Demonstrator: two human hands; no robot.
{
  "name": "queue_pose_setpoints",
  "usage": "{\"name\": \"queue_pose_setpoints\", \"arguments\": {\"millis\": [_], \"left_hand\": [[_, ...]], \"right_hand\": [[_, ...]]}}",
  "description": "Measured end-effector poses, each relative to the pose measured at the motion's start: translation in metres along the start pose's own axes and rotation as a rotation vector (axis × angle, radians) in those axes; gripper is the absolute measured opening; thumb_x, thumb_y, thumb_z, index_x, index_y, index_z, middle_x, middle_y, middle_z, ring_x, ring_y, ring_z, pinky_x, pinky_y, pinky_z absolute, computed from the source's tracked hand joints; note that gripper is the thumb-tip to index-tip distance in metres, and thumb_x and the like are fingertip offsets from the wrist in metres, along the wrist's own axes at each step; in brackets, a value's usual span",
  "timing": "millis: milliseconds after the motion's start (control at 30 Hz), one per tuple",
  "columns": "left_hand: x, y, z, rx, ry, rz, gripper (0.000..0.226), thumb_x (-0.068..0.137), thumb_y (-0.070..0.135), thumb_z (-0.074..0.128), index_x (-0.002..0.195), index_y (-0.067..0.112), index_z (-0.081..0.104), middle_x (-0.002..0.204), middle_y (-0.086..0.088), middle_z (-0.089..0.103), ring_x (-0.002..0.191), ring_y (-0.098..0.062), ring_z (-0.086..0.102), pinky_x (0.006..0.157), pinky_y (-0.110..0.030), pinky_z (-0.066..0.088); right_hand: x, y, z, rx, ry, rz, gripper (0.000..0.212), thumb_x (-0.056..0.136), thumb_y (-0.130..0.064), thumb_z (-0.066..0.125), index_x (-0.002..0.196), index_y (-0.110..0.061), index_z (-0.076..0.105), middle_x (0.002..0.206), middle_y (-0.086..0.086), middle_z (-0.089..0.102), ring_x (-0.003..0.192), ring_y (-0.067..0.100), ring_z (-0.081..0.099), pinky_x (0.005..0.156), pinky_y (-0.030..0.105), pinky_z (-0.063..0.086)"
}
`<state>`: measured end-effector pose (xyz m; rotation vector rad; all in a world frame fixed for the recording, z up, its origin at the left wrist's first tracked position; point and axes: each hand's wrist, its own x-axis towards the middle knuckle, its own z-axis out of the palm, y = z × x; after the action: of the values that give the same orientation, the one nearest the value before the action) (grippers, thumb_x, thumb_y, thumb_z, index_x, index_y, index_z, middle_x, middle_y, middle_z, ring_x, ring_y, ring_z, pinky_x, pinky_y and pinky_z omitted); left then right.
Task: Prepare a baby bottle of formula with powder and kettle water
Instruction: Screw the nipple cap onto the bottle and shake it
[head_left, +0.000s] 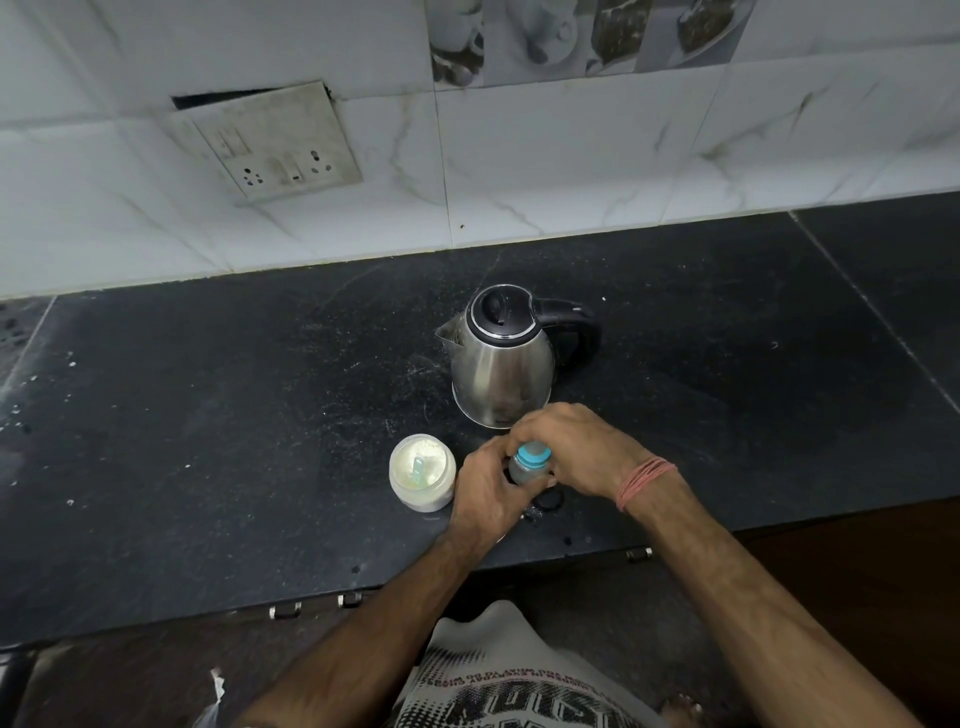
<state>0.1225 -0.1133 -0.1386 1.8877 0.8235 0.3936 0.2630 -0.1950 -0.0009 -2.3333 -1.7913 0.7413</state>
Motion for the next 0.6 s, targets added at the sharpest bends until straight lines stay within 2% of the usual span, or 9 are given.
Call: {"name": "queue_pose_setpoints", "arguments": {"millis": [133,200,300,400,467,533,600], "left_hand": [[0.0,0.0,0.0,0.033,0.012,-0.003,0.064,0.075,0.042,0.106,0.129,0.022,0.079,0.122,0.009,0.083,0.111,-0.006,0.08,0.097,-0.04,0.068],[-0.001,0.002,-0.002,0.004,0.002,0.002,0.066,0.074,0.047,0.103,0.131,0.024,0.079,0.122,0.01,0.083,0.112,-0.006,0.08,0.098,-0.041,0.068],[-0.002,0.004,-0.003,-0.027,-0.012,-0.001,0.066,0.072,0.052,0.098,0.131,0.03,0.079,0.118,0.013,0.084,0.11,-0.005,0.08,0.098,-0.043,0.067],[-0.003,0.007,-0.004,-0.012,-0.015,0.015,0.062,0.074,0.049,0.098,0.131,0.034,0.08,0.116,0.016,0.084,0.108,-0.003,0.079,0.096,-0.042,0.067],[-0.003,0.01,-0.005,-0.018,-0.013,0.028,0.061,0.075,0.05,0.096,0.132,0.034,0.08,0.117,0.016,0.084,0.107,-0.003,0.079,0.095,-0.042,0.067],[-0.004,0.013,-0.006,-0.01,-0.006,0.043,0.06,0.076,0.05,0.094,0.132,0.033,0.081,0.118,0.016,0.084,0.108,-0.002,0.079,0.096,-0.042,0.067],[-0.003,0.011,-0.006,0.007,0.011,0.048,0.058,0.079,0.049,0.094,0.132,0.031,0.081,0.12,0.015,0.084,0.11,-0.003,0.079,0.097,-0.041,0.067]], "right_hand": [[0.002,-0.001,0.003,-0.015,0.002,-0.023,0.052,0.076,-0.004,0.093,0.112,-0.036,0.074,0.126,-0.011,0.07,0.121,0.016,0.066,0.101,0.042,0.06],[0.003,-0.001,-0.001,0.009,0.003,-0.003,0.048,0.078,-0.009,0.093,0.116,-0.032,0.075,0.125,-0.009,0.069,0.118,0.017,0.065,0.101,0.041,0.059],[0.003,0.0,-0.007,0.038,0.037,0.096,0.043,0.078,-0.034,0.094,0.114,-0.026,0.072,0.116,-0.006,0.066,0.111,0.02,0.063,0.094,0.038,0.055],[0.002,-0.002,0.004,0.027,0.115,0.186,0.054,0.08,-0.059,0.087,0.101,-0.021,0.056,0.106,-0.003,0.061,0.097,0.021,0.061,0.08,0.035,0.048],[-0.001,-0.007,0.011,-0.009,0.132,0.247,0.062,0.084,-0.071,0.079,0.108,-0.019,0.054,0.108,0.004,0.066,0.098,0.025,0.065,0.08,0.038,0.051],[-0.004,-0.01,0.013,-0.139,0.14,0.292,0.074,0.086,-0.083,0.068,0.119,-0.017,0.055,0.114,0.008,0.07,0.103,0.029,0.069,0.086,0.042,0.054],[-0.007,-0.009,0.012,-0.237,0.149,0.304,0.081,0.081,-0.095,0.057,0.112,-0.02,0.056,0.109,0.007,0.071,0.099,0.028,0.069,0.084,0.042,0.052]]}}
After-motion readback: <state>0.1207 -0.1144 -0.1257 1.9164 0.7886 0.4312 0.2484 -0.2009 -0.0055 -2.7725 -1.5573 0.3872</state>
